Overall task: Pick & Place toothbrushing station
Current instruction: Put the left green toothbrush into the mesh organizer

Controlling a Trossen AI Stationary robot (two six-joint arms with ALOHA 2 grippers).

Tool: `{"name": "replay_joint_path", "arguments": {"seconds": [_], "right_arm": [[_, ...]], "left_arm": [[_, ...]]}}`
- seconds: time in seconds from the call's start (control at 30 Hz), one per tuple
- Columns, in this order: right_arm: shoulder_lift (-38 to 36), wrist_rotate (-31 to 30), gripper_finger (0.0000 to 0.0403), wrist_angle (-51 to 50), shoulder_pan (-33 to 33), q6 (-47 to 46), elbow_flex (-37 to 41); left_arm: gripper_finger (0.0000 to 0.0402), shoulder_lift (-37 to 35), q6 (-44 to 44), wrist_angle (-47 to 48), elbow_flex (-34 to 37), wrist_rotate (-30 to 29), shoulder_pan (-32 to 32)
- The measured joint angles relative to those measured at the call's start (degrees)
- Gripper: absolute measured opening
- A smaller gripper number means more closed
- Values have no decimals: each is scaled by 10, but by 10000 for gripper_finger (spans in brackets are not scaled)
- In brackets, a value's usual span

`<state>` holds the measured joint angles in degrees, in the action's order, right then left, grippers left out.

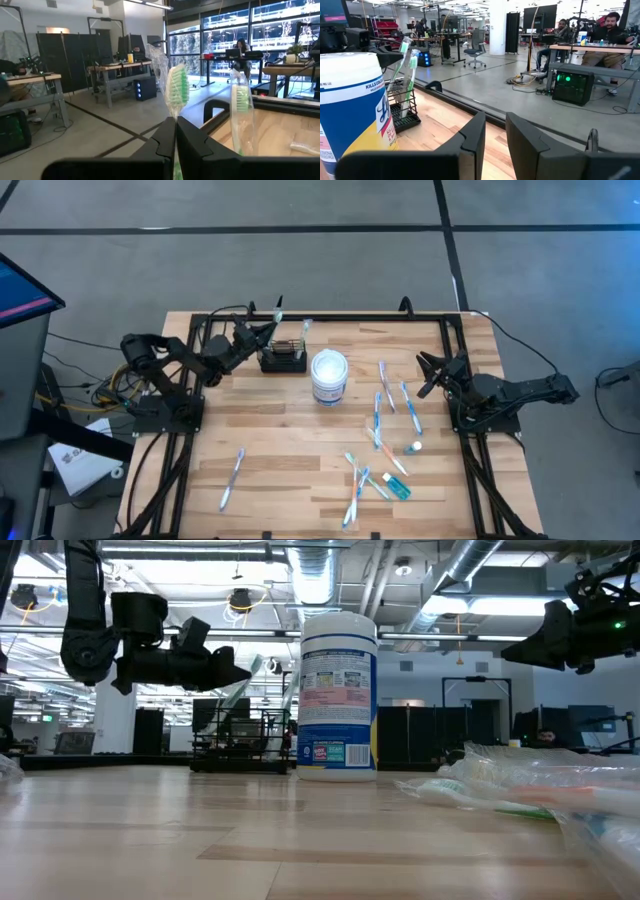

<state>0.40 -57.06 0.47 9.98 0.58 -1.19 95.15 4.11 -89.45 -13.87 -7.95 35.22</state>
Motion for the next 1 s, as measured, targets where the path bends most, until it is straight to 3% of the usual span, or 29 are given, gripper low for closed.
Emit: {"name": "replay_joint_path", "arguments": {"seconds": [0.67, 1.0], "right_arm": [[0, 0, 69, 0, 0, 0, 0], [0, 0, 69, 0, 0, -1, 0]], "left_arm": [[5, 0, -16, -2, 11, 9, -1], [55, 0, -16, -5, 16, 9, -1]]}}
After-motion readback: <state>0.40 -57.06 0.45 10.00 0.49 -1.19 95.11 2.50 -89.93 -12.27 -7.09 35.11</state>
